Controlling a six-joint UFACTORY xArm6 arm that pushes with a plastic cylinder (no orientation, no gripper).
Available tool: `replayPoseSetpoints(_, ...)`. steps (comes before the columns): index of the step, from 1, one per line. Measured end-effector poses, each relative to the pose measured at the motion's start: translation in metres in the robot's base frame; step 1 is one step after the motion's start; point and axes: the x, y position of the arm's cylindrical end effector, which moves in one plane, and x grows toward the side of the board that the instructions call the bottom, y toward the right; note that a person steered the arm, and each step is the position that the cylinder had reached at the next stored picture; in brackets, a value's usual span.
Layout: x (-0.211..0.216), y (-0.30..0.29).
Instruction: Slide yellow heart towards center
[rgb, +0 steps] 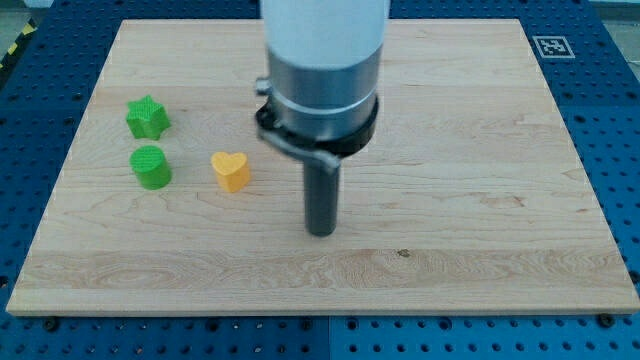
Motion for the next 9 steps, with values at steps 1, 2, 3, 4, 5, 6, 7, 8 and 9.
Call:
replayPoseSetpoints(1, 0.004, -0.05)
replayPoseSetpoints(2, -0.001, -0.095)
replayPoseSetpoints(3, -0.019, -0.119)
replayPoseSetpoints(4, -0.024, -0.119)
replayPoseSetpoints(5, -0.034, -0.119)
replayPoseSetpoints(6, -0.053, -0.117)
replayPoseSetpoints(7, -0.064, -0.091)
replayPoseSetpoints(8, -0.069, -0.049)
replayPoseSetpoints(9, -0.08, -0.036)
